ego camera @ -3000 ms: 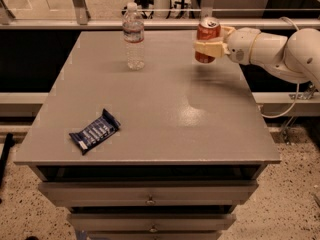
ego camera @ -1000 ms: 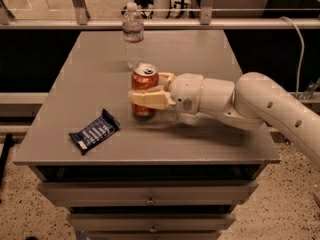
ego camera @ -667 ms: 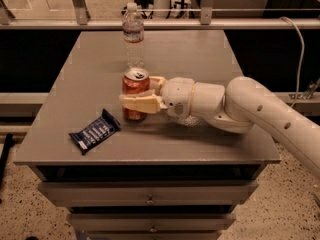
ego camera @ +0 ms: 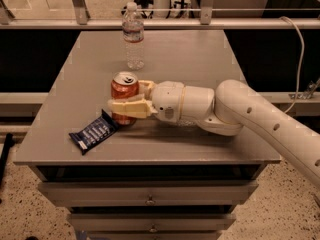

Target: Move coke can near rxbar blueberry

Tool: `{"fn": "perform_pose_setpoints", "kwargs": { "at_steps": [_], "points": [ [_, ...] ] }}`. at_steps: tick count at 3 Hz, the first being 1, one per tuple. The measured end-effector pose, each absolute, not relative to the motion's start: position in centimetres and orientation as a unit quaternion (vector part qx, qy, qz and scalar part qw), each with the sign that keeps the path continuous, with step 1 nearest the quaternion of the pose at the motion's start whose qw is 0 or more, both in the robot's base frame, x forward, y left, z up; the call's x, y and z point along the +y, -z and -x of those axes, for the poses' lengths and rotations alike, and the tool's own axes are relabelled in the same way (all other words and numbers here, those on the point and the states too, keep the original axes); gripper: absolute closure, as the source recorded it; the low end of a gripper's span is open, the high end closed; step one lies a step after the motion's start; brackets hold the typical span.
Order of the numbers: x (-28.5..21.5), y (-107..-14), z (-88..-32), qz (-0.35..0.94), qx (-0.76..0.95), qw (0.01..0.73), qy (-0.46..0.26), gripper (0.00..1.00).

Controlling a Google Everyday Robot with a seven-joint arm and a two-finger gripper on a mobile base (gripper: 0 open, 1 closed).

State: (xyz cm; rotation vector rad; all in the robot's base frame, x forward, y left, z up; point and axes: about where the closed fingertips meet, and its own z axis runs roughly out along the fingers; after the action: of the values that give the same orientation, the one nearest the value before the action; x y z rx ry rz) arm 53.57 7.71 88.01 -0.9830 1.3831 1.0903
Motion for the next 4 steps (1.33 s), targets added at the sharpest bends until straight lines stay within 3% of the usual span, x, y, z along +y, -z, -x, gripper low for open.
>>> {"fn": "perform_pose_setpoints", "kwargs": {
  "at_steps": [1, 2, 3, 4],
  "points": [
    [8.3, -88.0, -52.9, 0.424, 0.567, 0.533, -0.463, 0.2],
    [8.4, -88.2, -52.8, 0.435, 0.556, 0.536, -0.462, 0.0],
    [5.6, -88.6, -54.1, 0.47, 0.548, 0.554, -0.414, 0.0],
    [-4.1, -90.6, -58.3, 0.523, 0.562, 0.574, -0.287, 0.0]
  ]
}}
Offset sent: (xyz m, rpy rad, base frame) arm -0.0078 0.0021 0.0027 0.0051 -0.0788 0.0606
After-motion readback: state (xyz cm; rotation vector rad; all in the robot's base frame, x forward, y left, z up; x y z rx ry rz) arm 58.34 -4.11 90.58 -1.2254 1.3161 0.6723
